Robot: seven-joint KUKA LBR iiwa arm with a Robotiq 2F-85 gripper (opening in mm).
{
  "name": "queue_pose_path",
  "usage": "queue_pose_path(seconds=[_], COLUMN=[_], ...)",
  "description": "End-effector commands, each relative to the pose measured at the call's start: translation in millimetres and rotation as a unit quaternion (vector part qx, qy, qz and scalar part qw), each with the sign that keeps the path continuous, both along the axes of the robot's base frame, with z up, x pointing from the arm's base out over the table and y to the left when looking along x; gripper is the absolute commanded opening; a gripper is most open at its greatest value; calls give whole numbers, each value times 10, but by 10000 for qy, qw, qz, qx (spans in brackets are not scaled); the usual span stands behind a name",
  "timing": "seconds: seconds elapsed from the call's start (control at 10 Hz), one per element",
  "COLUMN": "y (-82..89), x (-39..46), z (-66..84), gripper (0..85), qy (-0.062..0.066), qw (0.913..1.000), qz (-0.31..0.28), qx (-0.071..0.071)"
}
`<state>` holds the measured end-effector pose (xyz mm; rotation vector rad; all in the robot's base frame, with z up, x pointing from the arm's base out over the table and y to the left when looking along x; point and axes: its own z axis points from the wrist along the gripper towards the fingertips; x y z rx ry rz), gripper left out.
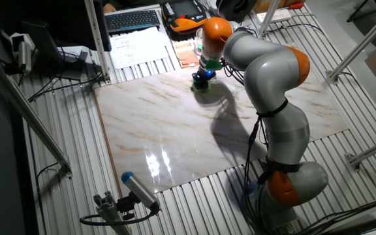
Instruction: Clean the tabletop with a sponge
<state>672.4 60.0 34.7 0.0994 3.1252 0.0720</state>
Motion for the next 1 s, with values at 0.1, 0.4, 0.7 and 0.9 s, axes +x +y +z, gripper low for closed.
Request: queue_pose_path(seconds=[0.1, 0.4, 0.7, 0.9], y=[-51, -32, 28, 14], x=[33, 89, 77, 29], z=[-42, -105, -58, -6], gripper=[0, 0, 0, 0], qy=[-18, -37, -41, -36], qw=[10000, 10000, 9998, 9999], qz=[53, -22, -67, -28], qx=[-18, 88, 157, 158])
